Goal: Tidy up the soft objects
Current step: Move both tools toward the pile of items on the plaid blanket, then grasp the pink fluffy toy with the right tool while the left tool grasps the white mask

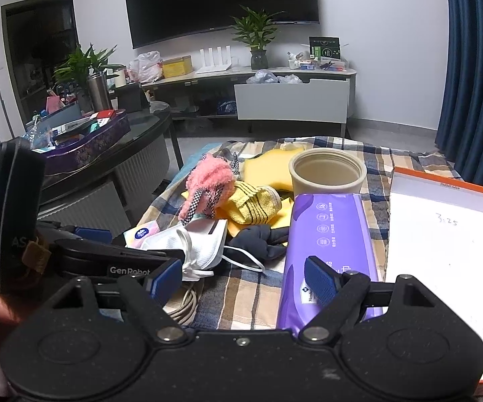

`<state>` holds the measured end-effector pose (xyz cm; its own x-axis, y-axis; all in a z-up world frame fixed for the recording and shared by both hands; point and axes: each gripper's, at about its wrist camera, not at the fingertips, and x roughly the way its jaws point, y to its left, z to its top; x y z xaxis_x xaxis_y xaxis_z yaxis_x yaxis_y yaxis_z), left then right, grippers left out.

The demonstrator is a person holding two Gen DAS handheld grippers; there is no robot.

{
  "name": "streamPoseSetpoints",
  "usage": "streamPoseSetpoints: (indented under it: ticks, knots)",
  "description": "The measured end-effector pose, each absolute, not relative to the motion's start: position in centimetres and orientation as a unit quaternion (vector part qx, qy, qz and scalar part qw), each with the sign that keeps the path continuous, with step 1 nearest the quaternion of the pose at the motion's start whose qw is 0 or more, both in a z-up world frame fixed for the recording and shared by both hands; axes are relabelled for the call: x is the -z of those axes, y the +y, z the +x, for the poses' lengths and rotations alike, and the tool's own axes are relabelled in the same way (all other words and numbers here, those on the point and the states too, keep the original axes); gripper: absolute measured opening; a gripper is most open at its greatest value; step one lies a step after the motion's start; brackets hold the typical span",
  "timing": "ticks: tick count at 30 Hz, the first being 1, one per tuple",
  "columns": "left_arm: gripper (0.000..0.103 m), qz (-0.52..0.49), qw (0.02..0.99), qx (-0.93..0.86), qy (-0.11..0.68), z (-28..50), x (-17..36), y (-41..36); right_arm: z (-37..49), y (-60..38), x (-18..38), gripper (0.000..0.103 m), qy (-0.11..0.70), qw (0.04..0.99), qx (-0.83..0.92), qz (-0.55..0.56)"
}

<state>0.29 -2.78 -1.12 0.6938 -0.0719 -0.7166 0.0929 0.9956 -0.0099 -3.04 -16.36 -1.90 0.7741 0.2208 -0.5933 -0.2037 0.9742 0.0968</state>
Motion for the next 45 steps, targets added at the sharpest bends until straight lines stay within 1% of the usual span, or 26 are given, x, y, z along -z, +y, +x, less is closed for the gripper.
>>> streamPoseSetpoints:
  ticks: [25, 27, 30, 36, 45]
  knots:
    - [0.103, 0.024, 0.915, 0.058, 0.398, 1.6, 2.1, -3.1, -2.2, -16.6, 1.3, 0.094, 0.313, 0.942, -0.118, 0.023]
    - [0.103, 0.023, 0.915, 0.059, 0.399, 1.6, 2.3, -3.1, -1.2, -16.5, 0.9, 0.094, 0.307, 0.944, -0.119, 0.023]
    - [0.103, 0.022, 0.914, 0.060, 0.400, 1.6, 2.4, -2.9, 1.3, -16.3, 0.4, 0.094, 0.319, 0.939, -0.124, 0.038]
    - [0.103, 0.014, 0.916, 0.061, 0.395, 1.5, 2.3, -2.3, 6.8, -14.7, 0.5, 0.094, 0.376, 0.911, -0.152, 0.082]
    - [0.103, 0.005, 0.919, 0.070, 0.389, 1.8, 2.4, -1.8, 13.9, -9.6, 2.6, 0.095, 0.422, 0.897, -0.130, 0.031]
